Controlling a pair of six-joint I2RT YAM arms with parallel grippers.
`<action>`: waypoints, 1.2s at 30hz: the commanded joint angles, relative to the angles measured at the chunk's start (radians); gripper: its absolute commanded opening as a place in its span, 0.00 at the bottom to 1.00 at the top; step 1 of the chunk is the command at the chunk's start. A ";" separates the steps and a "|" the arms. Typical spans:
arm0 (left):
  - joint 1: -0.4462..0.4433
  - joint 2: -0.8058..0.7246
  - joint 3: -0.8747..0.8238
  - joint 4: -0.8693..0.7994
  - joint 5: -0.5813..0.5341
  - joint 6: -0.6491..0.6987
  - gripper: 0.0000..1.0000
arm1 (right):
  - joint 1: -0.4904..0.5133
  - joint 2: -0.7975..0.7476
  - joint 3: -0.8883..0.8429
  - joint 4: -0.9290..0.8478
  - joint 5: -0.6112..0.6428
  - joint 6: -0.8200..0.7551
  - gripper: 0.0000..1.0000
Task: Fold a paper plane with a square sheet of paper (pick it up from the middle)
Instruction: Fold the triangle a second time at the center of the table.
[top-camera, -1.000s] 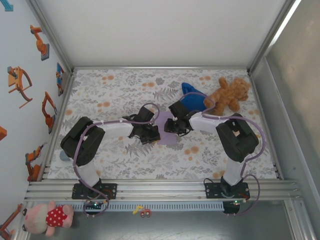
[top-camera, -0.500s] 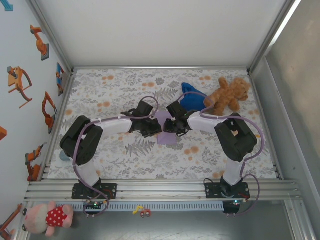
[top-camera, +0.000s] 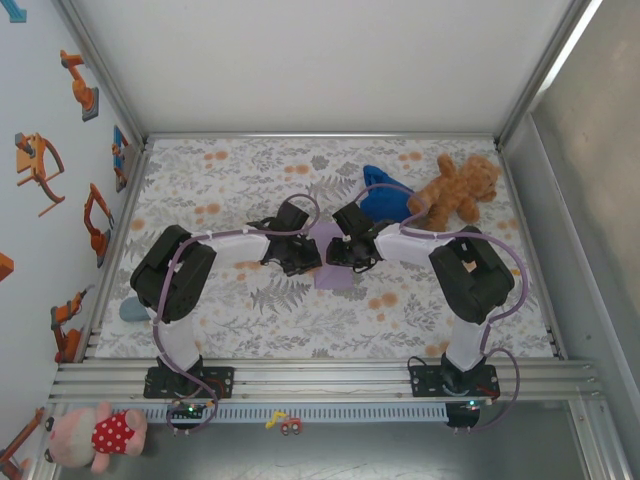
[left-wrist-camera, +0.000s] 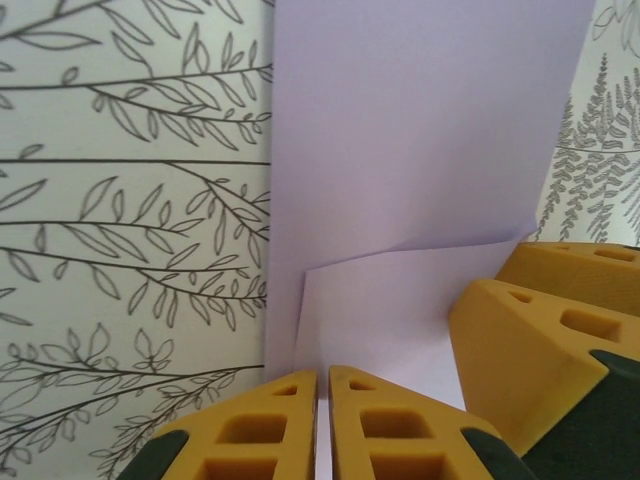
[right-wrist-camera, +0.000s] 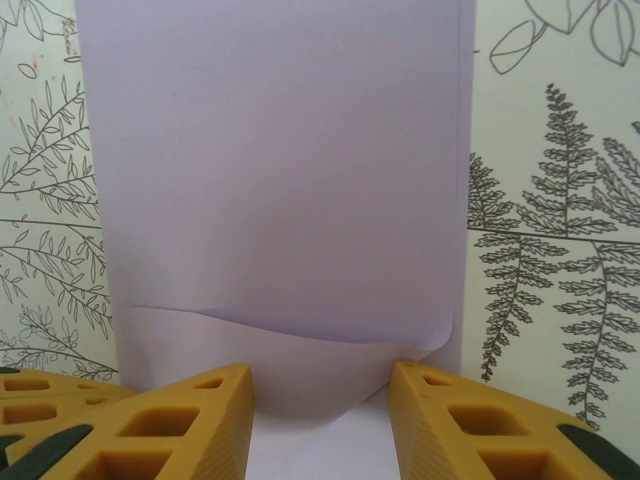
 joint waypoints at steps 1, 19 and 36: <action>0.009 0.014 0.018 -0.037 -0.022 0.032 0.11 | 0.006 0.016 -0.010 -0.058 0.036 0.005 0.41; 0.027 -0.089 -0.001 -0.020 -0.004 0.061 0.24 | 0.006 0.026 0.001 -0.067 0.035 0.002 0.41; 0.083 0.008 0.030 0.046 0.108 0.143 0.31 | 0.005 0.023 -0.016 -0.037 0.019 0.021 0.40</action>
